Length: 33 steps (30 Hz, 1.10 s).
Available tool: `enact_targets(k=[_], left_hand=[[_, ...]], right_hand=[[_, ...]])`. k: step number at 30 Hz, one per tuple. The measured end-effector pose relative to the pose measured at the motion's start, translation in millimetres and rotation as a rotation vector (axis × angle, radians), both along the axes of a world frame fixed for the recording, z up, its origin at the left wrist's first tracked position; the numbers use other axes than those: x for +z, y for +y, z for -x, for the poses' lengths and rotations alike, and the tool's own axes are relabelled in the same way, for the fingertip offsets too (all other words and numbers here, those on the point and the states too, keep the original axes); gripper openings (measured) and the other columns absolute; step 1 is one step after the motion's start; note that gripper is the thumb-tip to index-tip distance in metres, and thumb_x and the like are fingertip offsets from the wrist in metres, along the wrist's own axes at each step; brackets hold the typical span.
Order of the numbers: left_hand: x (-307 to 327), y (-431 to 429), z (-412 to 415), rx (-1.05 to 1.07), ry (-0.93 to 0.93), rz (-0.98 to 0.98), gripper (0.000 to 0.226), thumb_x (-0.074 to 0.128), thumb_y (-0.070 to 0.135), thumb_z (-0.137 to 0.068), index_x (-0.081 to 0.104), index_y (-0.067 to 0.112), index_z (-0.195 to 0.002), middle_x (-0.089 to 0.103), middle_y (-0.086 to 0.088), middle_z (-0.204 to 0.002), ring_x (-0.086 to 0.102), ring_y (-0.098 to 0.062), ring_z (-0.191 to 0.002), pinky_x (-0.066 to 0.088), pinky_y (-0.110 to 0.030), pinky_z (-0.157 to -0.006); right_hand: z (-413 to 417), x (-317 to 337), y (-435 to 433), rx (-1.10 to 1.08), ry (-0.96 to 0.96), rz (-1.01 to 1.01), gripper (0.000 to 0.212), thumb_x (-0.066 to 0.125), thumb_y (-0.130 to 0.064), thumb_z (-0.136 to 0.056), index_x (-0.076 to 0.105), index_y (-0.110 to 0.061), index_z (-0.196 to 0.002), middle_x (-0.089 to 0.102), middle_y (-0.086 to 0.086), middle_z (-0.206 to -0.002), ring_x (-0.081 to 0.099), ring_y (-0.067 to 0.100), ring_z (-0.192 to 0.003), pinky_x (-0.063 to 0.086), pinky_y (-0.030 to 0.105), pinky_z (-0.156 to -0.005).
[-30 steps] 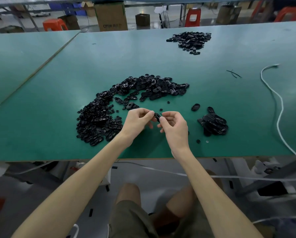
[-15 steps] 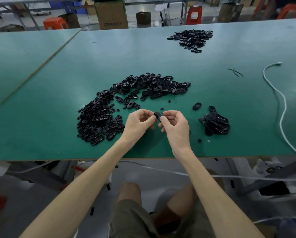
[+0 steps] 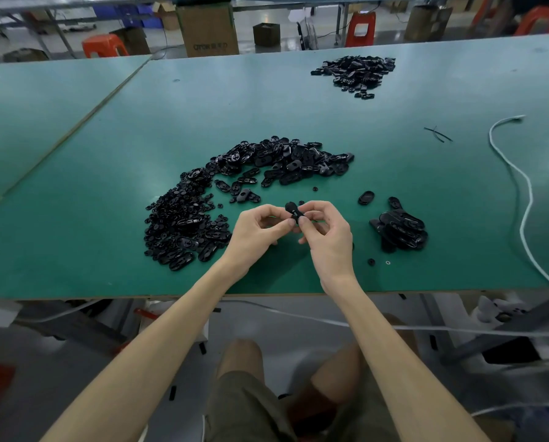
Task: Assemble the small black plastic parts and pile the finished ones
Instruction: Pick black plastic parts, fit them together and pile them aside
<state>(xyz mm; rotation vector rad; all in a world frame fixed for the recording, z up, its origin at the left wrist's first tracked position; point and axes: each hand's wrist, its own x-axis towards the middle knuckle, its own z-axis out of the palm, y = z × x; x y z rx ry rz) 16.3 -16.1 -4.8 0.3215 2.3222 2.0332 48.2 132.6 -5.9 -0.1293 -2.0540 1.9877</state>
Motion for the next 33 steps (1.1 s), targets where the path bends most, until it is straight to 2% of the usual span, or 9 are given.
enact_targets(k=[2,7,12,16,21,25,33], left_hand=[[0.6,-1.2,-0.6,-0.011,-0.011,-0.009,0.004,0.077,0.016,-0.091,0.075,0.019,-0.094,0.079,0.002,-0.087,0.072,-0.005,-0.082,0.049,-0.016,-0.06],[1.5,-1.6,-2.1,0.027,-0.019,-0.025,0.004,0.077,0.016,-0.091,0.077,0.019,-0.093,0.079,0.0,-0.088,0.072,-0.008,-0.082,0.05,-0.016,-0.061],[1.5,-1.8,-2.3,0.035,-0.028,-0.037,0.004,0.08,0.018,-0.089,0.079,0.017,-0.093,0.079,-0.003,-0.09,0.071,-0.01,-0.083,0.051,-0.018,-0.062],[1.3,-3.0,-1.8,0.025,-0.014,-0.071,0.014,0.079,0.02,-0.09,0.076,0.01,-0.1,0.079,-0.007,-0.091,0.074,-0.018,-0.086,0.054,-0.023,-0.066],[-0.8,-2.9,0.3,0.077,-0.008,-0.148,0.021,0.07,0.018,-0.097,0.066,0.009,-0.116,0.077,-0.008,-0.091,0.071,-0.019,-0.077,0.055,-0.027,-0.066],[-2.5,-3.1,1.6,0.053,0.011,-0.126,0.015,0.067,0.012,-0.099,0.075,0.014,-0.111,0.079,-0.005,-0.093,0.071,-0.014,-0.077,0.055,-0.024,-0.065],[-1.8,-5.3,0.0,0.034,0.018,-0.134,0.015,0.073,0.015,-0.095,0.078,0.012,-0.109,0.078,-0.007,-0.093,0.071,-0.014,-0.081,0.053,-0.024,-0.067]], right_hand=[[0.3,-0.5,-0.1,0.011,0.003,-0.024,0.018,0.064,-0.001,-0.099,0.069,-0.018,-0.095,0.072,-0.002,-0.09,0.071,0.01,-0.08,0.059,0.027,-0.066],[-0.1,-0.7,-2.1,0.029,-0.021,-0.005,0.01,0.066,-0.008,-0.098,0.072,-0.016,-0.098,0.075,-0.003,-0.093,0.073,0.009,-0.085,0.057,0.021,-0.065],[0.6,-3.4,-0.5,0.027,-0.045,-0.018,0.006,0.069,-0.018,-0.099,0.069,-0.018,-0.093,0.076,0.0,-0.088,0.069,0.006,-0.067,0.053,0.017,-0.064],[1.8,-4.0,-0.2,0.022,-0.071,-0.042,0.008,0.066,-0.02,-0.101,0.068,-0.015,-0.095,0.076,-0.002,-0.085,0.067,0.003,-0.061,0.051,0.014,-0.063],[1.5,-3.2,-0.7,0.037,-0.077,-0.044,0.008,0.068,-0.018,-0.1,0.067,-0.013,-0.094,0.075,-0.001,-0.081,0.066,0.001,-0.061,0.05,0.013,-0.063],[1.3,-3.0,-0.9,0.031,-0.074,-0.044,0.009,0.068,-0.017,-0.099,0.066,-0.012,-0.093,0.075,0.0,-0.08,0.067,0.002,-0.063,0.051,0.014,-0.062],[1.4,-4.4,0.1,-0.015,-0.085,-0.058,0.01,0.071,-0.021,-0.098,0.068,-0.013,-0.092,0.076,-0.001,-0.078,0.067,0.004,-0.059,0.051,0.015,-0.062]])
